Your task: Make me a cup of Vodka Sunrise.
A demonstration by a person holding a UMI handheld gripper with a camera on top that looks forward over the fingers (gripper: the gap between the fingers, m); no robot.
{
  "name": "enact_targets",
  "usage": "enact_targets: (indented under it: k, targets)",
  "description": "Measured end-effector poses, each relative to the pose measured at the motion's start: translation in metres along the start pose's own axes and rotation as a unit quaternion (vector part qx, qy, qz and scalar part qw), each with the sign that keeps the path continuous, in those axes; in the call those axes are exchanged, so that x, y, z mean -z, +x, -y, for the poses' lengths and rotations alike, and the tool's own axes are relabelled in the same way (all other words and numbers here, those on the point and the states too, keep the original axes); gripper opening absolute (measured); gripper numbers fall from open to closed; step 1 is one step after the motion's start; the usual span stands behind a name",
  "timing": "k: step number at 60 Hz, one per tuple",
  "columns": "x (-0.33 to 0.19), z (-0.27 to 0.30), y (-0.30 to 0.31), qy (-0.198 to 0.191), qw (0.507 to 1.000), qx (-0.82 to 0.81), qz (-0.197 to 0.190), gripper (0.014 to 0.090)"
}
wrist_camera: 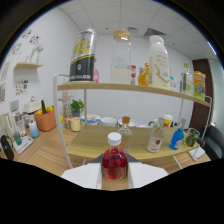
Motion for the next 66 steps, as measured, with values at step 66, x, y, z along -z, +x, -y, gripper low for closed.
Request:
enact_targets:
  k: [66]
  targets:
    - [0.006, 0.002, 0.057, 0.042, 0.501, -0.849, 0.161, 0.0338]
